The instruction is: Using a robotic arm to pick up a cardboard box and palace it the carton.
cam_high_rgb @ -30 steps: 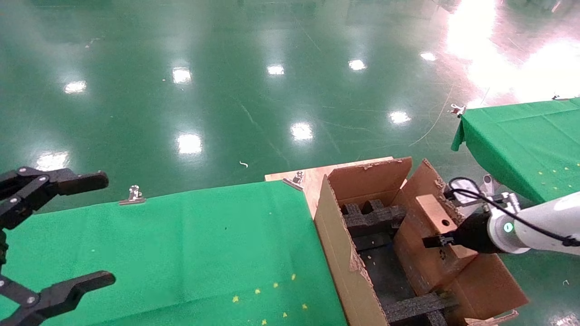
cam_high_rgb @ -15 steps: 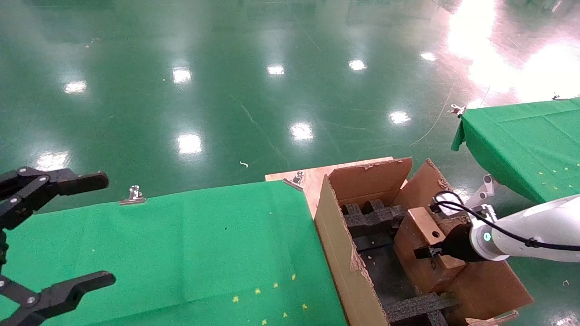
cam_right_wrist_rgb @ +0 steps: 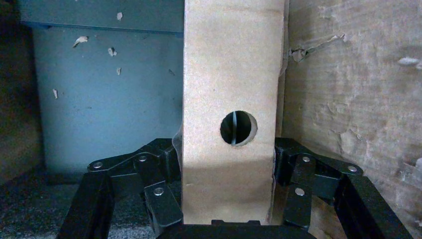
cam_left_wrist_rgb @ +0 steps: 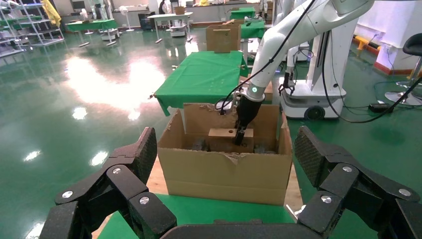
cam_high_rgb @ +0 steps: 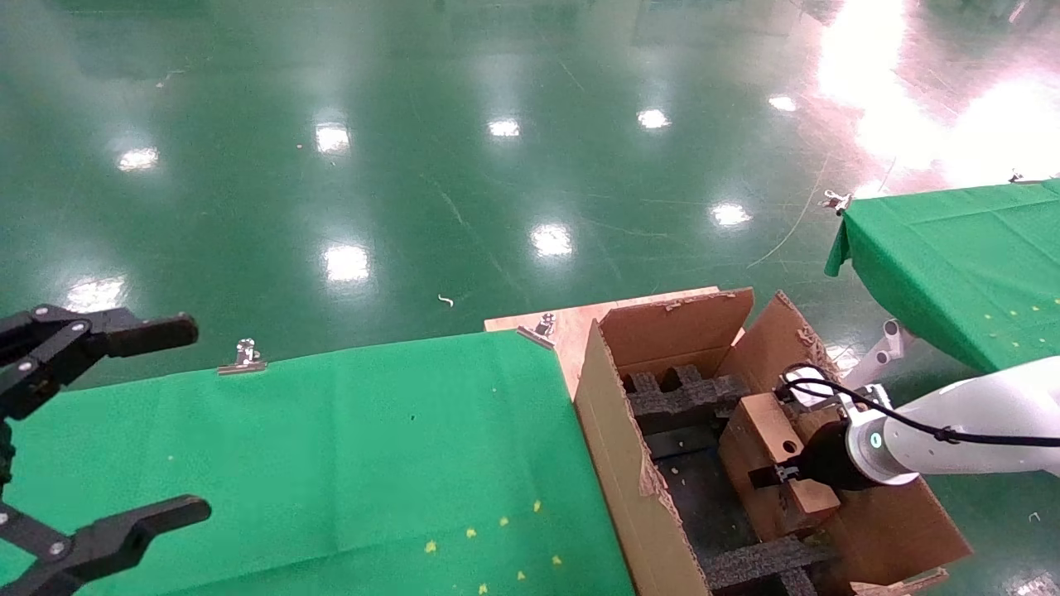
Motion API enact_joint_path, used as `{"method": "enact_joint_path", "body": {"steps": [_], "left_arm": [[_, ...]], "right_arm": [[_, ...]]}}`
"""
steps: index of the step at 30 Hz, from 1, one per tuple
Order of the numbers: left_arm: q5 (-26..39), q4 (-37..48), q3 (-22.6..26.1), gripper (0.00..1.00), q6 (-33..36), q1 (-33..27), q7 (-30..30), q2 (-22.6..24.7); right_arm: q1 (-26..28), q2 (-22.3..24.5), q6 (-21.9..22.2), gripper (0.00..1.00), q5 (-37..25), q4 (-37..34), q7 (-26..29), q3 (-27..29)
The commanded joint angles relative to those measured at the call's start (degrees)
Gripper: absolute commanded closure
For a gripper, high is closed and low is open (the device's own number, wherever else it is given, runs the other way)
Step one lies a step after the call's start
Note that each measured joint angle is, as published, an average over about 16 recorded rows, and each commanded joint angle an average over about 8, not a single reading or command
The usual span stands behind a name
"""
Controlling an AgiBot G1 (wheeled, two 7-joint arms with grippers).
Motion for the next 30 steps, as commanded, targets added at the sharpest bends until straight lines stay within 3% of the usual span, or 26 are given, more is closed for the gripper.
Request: {"method": "enact_joint_path", "body": {"steps": [1, 21, 30], "left_arm": [[0.0, 0.0, 0.0, 0.00, 0.0, 0.0, 0.0, 0.0], [0.0, 0.0, 0.0, 0.00, 0.0, 0.0, 0.0, 0.0], [0.0, 0.0, 0.0, 0.00, 0.0, 0.0, 0.0, 0.0]], "right_arm": [[-0.1, -0.2, -0.1, 0.00, 0.4, -0.3, -0.3, 0.1], [2.3, 1.3, -1.4, 0.00, -0.3, 2.3, 0.9, 0.5], [6.4, 4.0, -1.8, 0.00, -1.9, 6.4, 2.5, 1.6]]}}
